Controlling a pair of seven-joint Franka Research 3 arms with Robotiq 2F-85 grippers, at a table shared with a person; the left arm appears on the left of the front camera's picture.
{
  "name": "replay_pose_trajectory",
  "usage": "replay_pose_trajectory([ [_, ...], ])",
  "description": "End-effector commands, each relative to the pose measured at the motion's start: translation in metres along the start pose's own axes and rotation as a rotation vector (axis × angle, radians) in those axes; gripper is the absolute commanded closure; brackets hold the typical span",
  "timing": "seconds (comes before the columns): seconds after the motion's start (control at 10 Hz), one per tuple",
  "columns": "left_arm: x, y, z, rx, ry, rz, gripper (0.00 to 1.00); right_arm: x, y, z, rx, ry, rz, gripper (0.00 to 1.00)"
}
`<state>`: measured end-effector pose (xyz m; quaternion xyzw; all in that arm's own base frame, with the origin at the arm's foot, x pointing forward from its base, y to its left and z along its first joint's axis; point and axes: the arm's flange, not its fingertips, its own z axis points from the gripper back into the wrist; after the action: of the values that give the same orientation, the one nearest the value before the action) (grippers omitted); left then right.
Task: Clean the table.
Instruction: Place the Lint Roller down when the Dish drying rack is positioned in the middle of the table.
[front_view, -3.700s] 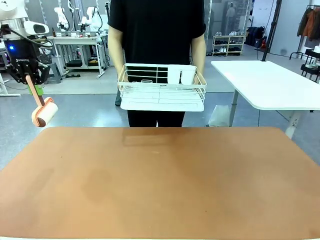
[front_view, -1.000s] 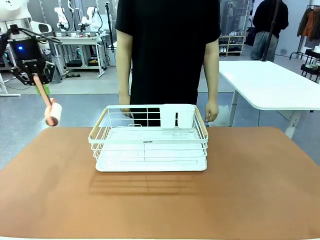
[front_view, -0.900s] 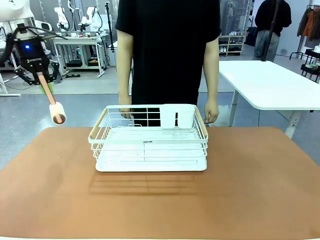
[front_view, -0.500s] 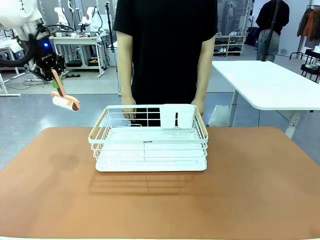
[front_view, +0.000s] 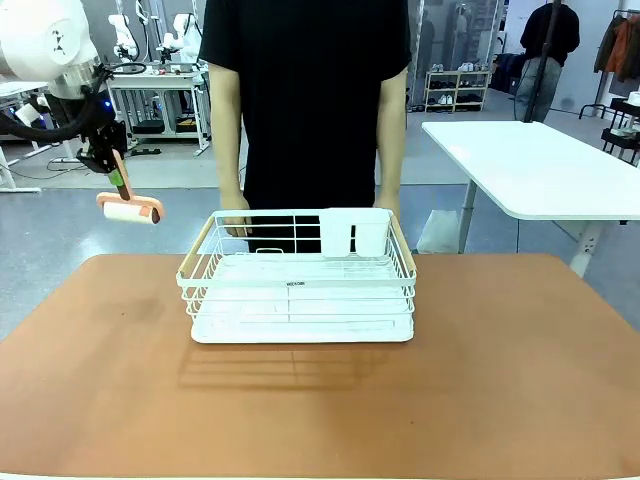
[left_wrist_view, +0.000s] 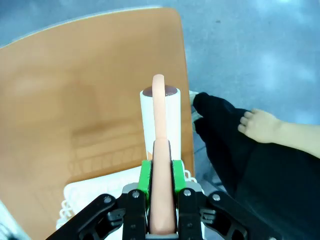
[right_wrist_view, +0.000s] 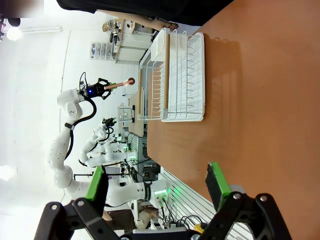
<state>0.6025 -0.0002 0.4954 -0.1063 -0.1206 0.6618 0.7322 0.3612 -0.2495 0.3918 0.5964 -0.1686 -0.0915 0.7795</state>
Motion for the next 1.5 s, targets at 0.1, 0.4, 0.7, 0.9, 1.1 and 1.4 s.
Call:
replay_pose_trajectory([
  [0.1,0.010,0.032,-0.035,-0.092,0.128,0.027,0.79,-0.001,0.002,0.000,0.009,-0.003,0.007,0.00],
  [0.4,0.007,0.072,-0.069,-0.137,0.110,0.054,0.79,-0.001,0.002,0.000,0.009,-0.003,0.007,0.00],
  [0.7,0.009,0.097,-0.101,-0.169,0.092,0.041,0.79,-0.001,0.002,0.000,0.009,-0.003,0.007,0.00],
  [0.9,0.011,0.109,-0.118,-0.156,0.113,0.021,0.79,-0.001,0.002,0.000,0.009,-0.003,0.007,0.00],
  [1.1,0.008,0.118,-0.132,-0.129,0.093,0.018,0.79,-0.001,0.002,0.000,0.009,-0.003,0.007,0.00],
  [1.4,0.000,0.124,-0.133,-0.124,0.052,0.013,0.77,-0.001,0.002,0.000,0.009,-0.003,0.007,0.00],
])
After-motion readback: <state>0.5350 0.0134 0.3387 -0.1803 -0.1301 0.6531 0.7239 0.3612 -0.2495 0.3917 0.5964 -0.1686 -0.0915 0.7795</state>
